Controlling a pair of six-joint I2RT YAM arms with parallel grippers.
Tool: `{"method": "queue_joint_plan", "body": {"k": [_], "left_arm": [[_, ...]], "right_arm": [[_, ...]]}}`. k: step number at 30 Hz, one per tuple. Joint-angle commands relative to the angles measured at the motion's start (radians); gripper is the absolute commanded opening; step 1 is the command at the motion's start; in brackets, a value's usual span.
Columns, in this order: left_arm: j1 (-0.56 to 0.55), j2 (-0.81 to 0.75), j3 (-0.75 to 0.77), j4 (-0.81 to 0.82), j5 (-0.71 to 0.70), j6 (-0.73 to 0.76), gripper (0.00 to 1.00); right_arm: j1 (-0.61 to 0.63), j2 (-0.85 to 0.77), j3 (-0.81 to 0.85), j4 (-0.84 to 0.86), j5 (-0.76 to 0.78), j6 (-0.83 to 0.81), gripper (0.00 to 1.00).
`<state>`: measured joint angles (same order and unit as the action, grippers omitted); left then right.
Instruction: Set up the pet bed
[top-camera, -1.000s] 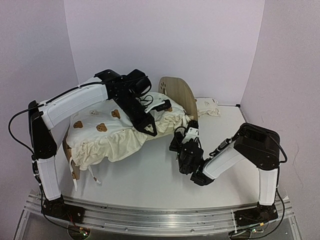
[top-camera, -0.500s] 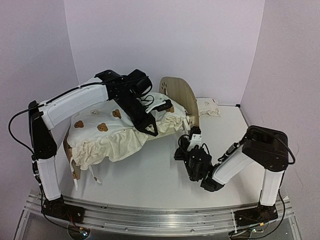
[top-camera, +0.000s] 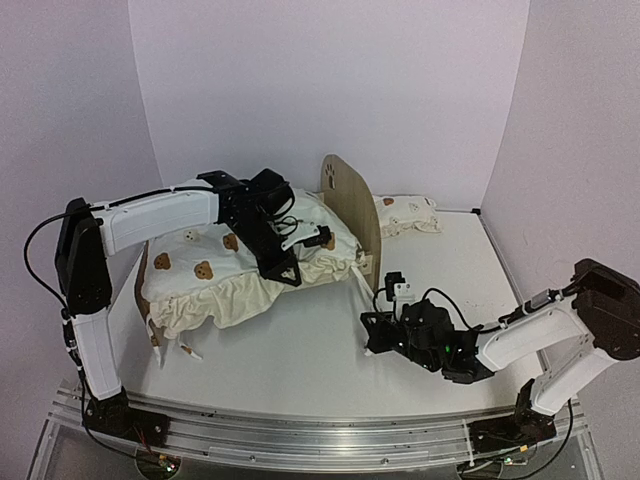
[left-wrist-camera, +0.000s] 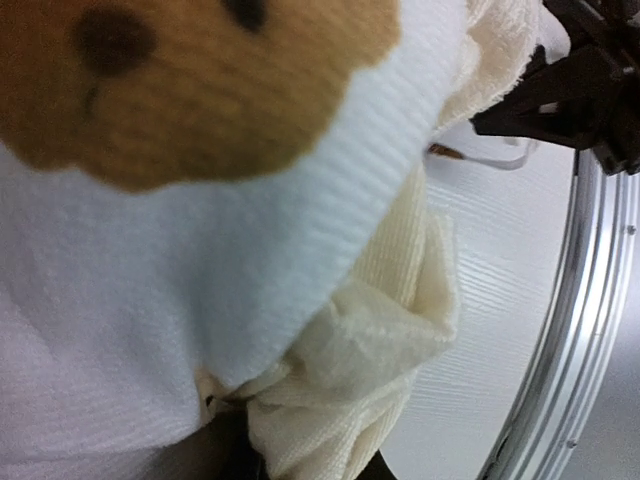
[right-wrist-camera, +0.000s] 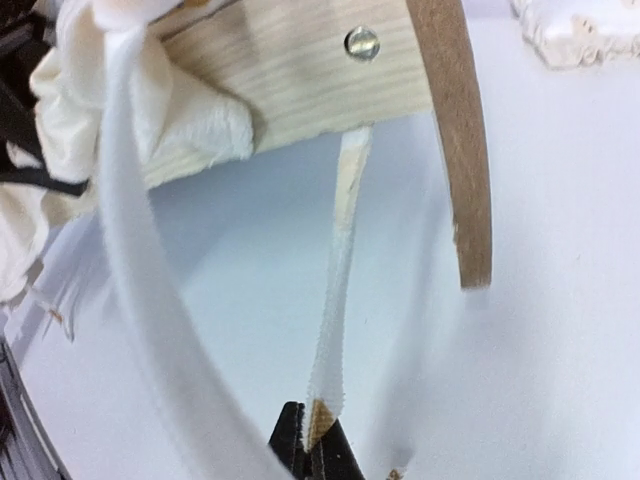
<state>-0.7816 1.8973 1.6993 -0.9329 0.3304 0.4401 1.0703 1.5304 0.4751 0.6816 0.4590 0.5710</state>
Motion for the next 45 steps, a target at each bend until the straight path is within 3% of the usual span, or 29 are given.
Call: {"method": "queue_joint_plan", "body": {"k": [1, 10, 14, 24, 27, 33, 36, 39, 41, 45], "left_arm": [[0.048, -0.048, -0.057, 0.173, -0.07, 0.075, 0.0], [0.084, 0.018, -0.142, 0.212, -0.111, 0.141, 0.0], [0.087, 0.029, -0.15, 0.188, -0.084, 0.172, 0.0], [0.087, -0.129, -0.177, 0.039, 0.115, 0.332, 0.53], [0.087, -0.192, -0.179, 0.015, 0.17, 0.382, 0.61], [0.08, -0.297, -0.18, 0.022, 0.296, 0.464, 0.63], [0.003, -0.353, -0.245, 0.112, 0.284, 0.468, 0.62], [-0.124, -0.409, -0.408, 0.325, 0.195, 0.467, 0.61], [-0.192, -0.437, -0.578, 0.528, 0.148, 0.459, 0.61], [-0.25, -0.428, -0.838, 1.113, 0.046, 0.486, 0.6]], "right_arm": [[0.005, -0.026, 0.043, -0.28, -0.247, 0.067, 0.0], [0.004, 0.033, 0.187, -0.469, -0.59, 0.101, 0.0], [0.003, 0.038, 0.199, -0.531, -0.673, 0.123, 0.0], [-0.022, 0.123, 0.292, -0.574, -0.816, 0.236, 0.0], [-0.034, 0.118, 0.264, -0.613, -0.802, 0.269, 0.0], [-0.036, 0.111, 0.294, -0.619, -0.818, 0.273, 0.0], [-0.041, 0.114, 0.297, -0.621, -0.819, 0.297, 0.0], [-0.045, 0.125, 0.288, -0.618, -0.83, 0.305, 0.0], [-0.045, 0.132, 0.293, -0.613, -0.853, 0.293, 0.0], [-0.046, 0.132, 0.314, -0.613, -0.904, 0.278, 0.0]]}}
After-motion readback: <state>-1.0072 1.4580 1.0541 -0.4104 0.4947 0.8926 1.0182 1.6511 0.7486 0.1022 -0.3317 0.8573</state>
